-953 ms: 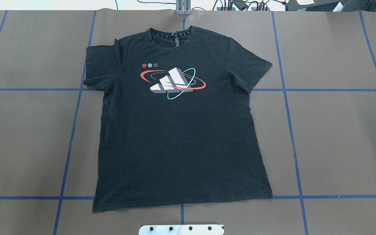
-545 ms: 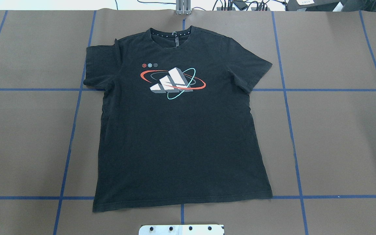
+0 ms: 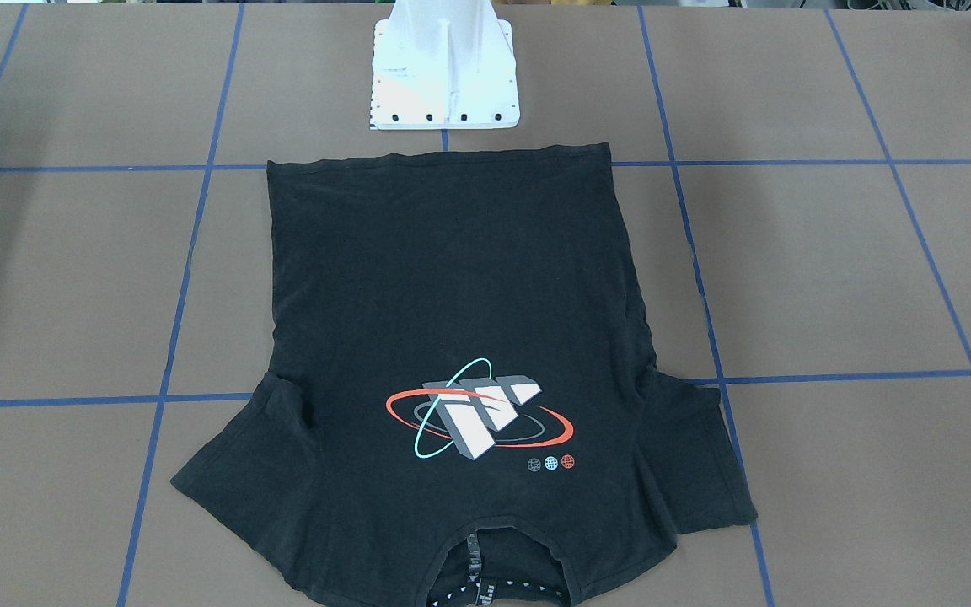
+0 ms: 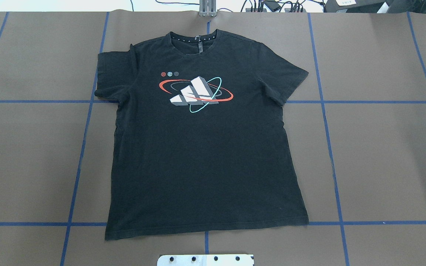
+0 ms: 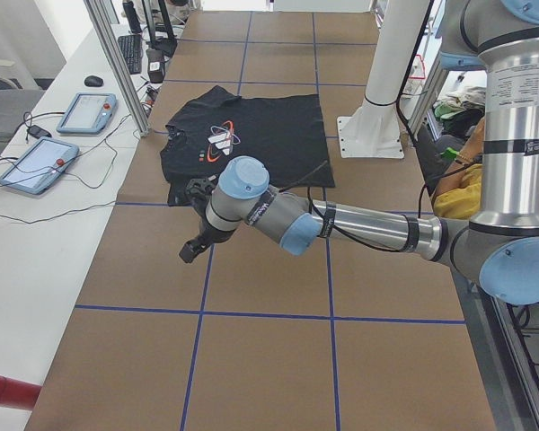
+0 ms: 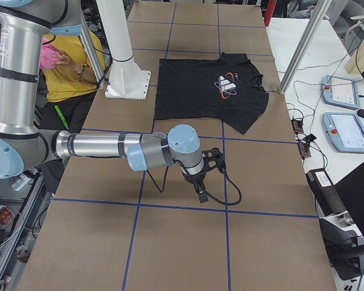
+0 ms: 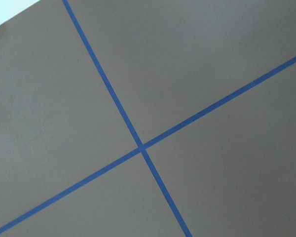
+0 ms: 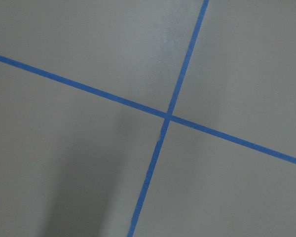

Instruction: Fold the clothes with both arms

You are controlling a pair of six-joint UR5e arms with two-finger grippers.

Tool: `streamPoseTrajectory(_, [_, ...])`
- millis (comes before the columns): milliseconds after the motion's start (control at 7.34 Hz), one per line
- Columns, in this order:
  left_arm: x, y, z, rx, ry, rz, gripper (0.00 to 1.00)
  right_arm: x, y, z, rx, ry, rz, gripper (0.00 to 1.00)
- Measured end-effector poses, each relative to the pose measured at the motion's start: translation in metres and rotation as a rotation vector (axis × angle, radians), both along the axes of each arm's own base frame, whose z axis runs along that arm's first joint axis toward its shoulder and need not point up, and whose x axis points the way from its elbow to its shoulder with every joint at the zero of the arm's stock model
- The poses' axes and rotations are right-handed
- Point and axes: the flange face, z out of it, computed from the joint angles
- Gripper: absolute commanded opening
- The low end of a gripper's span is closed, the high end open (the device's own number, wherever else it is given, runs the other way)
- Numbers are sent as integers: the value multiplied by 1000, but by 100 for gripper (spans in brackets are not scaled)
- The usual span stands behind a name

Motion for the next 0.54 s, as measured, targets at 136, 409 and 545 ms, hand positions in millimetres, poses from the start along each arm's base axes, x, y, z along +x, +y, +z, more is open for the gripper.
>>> streamPoseTrajectory(136, [2,-21,-20,71,7,-1,100,-3,-12,-3,7,-24,-2,100])
streamPoseTrajectory(409, [12,-57,-49,45,101,-71,100,-12,-55,-16,1,-94,3,100])
streamPoseTrajectory(545, [37,-65,-63,11,174,-91,100,-25,-78,-31,0,-112,1,99])
